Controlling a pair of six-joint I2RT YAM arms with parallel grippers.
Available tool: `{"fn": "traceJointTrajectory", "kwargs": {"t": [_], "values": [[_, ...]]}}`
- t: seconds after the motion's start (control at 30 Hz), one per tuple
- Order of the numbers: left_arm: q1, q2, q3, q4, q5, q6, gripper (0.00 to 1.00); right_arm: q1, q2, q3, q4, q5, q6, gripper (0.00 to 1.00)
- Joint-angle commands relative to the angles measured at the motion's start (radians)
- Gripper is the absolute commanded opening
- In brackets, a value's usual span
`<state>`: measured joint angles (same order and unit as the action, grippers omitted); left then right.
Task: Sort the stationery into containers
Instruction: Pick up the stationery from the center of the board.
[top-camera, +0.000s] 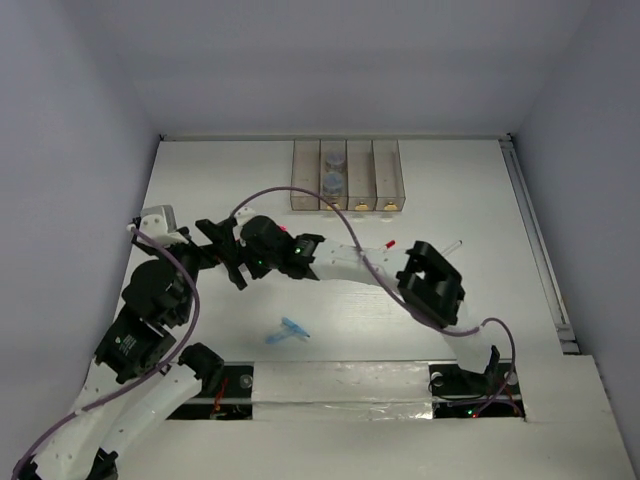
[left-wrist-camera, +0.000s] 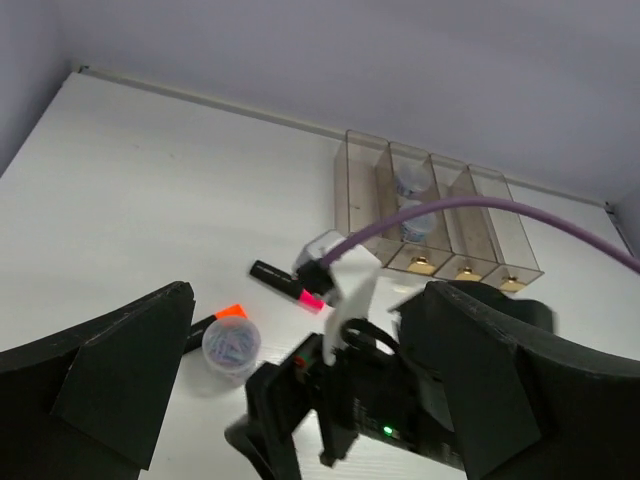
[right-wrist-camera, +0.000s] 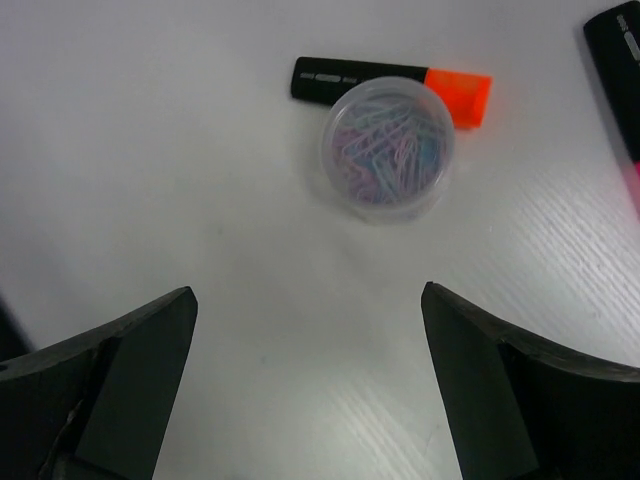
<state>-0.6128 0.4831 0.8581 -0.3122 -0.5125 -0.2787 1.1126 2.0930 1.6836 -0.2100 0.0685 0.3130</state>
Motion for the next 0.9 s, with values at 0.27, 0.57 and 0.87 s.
{"fn": "traceJointTrajectory", "kwargs": {"t": [0.27, 0.57, 0.87], "values": [[0.008, -0.147, -0.065, 0.05, -0.106, -0.005, 0.99, -0.004, 0.271, 0.376, -0.192, 0.137, -0.054, 1.0], [0.054, -0.176, -0.105, 0.07, -0.028, -0.005, 0.99, -0.004, 0.361, 0.479, -0.155, 0.195, -0.052, 0.97], [0.22, -0.138, -0.125, 0.113, 0.161, 0.019, 0.99, -0.004, 0.369, 0.481, -0.098, 0.201, -0.057, 0.77]]}}
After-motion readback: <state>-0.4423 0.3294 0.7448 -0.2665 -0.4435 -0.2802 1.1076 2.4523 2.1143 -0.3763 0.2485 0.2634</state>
